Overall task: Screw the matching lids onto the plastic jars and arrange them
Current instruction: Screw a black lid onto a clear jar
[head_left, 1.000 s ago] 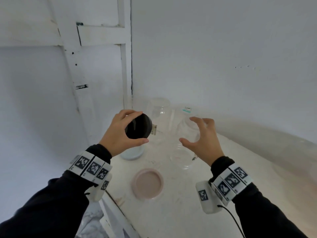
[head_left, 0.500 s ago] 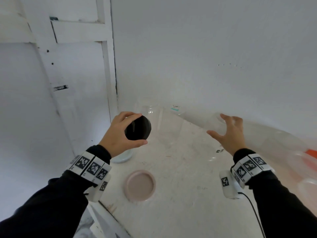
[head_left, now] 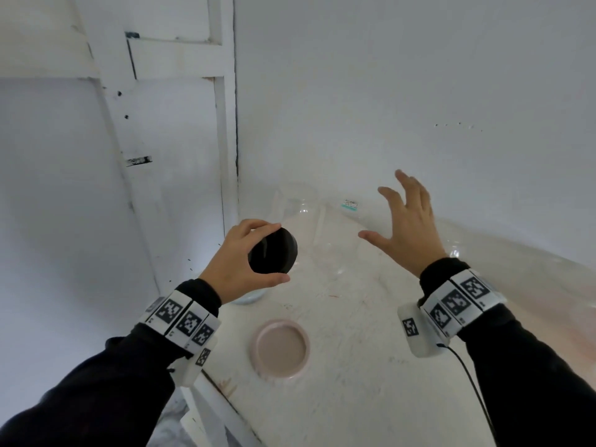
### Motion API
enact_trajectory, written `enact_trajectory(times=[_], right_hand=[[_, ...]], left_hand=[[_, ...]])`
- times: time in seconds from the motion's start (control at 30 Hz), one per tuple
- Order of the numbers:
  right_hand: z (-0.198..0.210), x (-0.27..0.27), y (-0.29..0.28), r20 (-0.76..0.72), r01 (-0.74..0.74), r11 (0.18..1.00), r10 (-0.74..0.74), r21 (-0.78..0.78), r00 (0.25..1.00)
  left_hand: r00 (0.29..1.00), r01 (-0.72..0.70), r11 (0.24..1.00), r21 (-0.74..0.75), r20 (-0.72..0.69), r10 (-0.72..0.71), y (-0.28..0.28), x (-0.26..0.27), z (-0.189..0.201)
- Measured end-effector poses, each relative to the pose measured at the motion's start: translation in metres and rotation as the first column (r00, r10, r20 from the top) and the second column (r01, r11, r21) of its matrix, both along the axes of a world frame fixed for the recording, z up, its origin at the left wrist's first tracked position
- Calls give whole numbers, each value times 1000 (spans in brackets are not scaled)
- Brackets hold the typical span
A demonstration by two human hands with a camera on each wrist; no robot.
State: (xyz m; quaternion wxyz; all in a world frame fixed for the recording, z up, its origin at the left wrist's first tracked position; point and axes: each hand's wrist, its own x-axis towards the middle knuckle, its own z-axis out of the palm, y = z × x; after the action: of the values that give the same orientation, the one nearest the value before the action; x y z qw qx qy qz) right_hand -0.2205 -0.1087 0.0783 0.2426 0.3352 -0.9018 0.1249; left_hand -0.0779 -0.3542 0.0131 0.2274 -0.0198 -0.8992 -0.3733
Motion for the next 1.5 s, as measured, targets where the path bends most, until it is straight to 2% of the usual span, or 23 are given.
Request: enact_trajectory(times=[0.1,0.23,0.3,0.6,0.67,0.83,1.03,1.17,1.3,1.4,1.5], right_hand=[[-1,-4,-27,152,-59,998,59,-1,987],[-10,-15,-46,283,-13,993,-21,116,959],[-15,-17,-48,315,0,992,-39,125,948],[-9,-9,-46,305,27,999,-35,31,952],[-6,-4,-42,288,26,996,-48,80,957],[1,12,-25,254,-6,950,-78,313,964],[1,42,11,227,65,978,-111,199,967],[-9,62,41,328,123,992,-128,36,936],[-27,83,70,428,217,971,-154,-104,891],[-40,96,90,501,283,947,-174,-149,848],[-54,106,108,554,320,938,-199,-130,808]], left_hand=[[1000,-6,1000,2,7,6,-1,5,-1],[1000,-12,1000,5,-7,12,-2,7,0],[1000,-18,1000,2,-12,18,-3,8,0],[1000,-17,1000,5,-11,17,-2,4,-4],[1000,-10,1000,3,-10,10,-1,1,-3],[1000,13,1000,9,-20,-13,7,-6,-2],[997,76,996,47,-27,-74,21,-18,2],[993,116,990,77,-46,-112,30,-26,5],[989,140,985,99,-50,-136,36,-33,3],[982,185,979,86,-52,-181,44,-38,3],[970,241,968,75,-62,-236,57,-43,6]])
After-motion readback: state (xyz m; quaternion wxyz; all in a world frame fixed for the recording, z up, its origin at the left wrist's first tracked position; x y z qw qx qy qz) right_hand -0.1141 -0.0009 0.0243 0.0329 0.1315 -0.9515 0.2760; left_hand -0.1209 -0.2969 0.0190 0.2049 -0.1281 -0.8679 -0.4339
